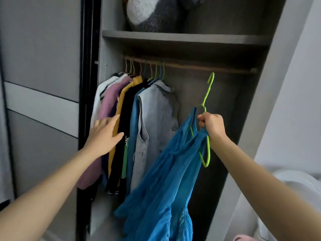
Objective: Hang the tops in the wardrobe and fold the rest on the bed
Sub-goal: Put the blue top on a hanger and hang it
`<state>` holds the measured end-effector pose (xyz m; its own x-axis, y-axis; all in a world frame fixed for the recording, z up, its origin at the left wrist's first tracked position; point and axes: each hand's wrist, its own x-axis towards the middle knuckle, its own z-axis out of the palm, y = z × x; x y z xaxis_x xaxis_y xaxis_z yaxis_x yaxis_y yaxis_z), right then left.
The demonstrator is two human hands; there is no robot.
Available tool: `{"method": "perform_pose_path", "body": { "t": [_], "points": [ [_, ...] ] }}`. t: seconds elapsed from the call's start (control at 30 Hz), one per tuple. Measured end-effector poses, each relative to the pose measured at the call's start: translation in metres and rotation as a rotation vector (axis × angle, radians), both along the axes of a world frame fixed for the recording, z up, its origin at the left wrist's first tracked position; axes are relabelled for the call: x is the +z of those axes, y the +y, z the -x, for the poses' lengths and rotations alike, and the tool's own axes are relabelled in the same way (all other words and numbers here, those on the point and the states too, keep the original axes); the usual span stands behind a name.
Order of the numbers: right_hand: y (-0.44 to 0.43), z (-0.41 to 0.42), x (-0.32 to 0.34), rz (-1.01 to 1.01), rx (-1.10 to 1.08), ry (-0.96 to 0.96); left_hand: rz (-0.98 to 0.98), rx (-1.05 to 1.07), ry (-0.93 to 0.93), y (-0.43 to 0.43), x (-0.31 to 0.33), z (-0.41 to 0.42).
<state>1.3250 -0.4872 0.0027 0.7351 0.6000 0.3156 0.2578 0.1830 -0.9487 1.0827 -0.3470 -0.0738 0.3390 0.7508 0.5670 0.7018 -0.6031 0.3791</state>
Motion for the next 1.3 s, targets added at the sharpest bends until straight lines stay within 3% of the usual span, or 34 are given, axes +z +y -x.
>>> {"method": "perform_pose_path", "body": {
  "t": [0.53,0.73,1.17,1.3],
  "points": [
    [0.204,-0.098,0.063,-0.065,0.037,-0.215,-0.216,-0.005,0.193,0.160,0.092,-0.106],
    [0.271,-0.128,0.099,-0.066,0.000,-0.290,-0.161,-0.053,0.128,0.222,0.107,-0.149],
    [0.373,-0.126,0.091,0.106,-0.011,-0.357,-0.167,-0.176,0.072,0.283,0.116,-0.155],
    [0.391,-0.120,0.081,0.324,0.029,-0.502,-0.217,-0.270,0.010,0.289,0.124,-0.155]
  ]
}}
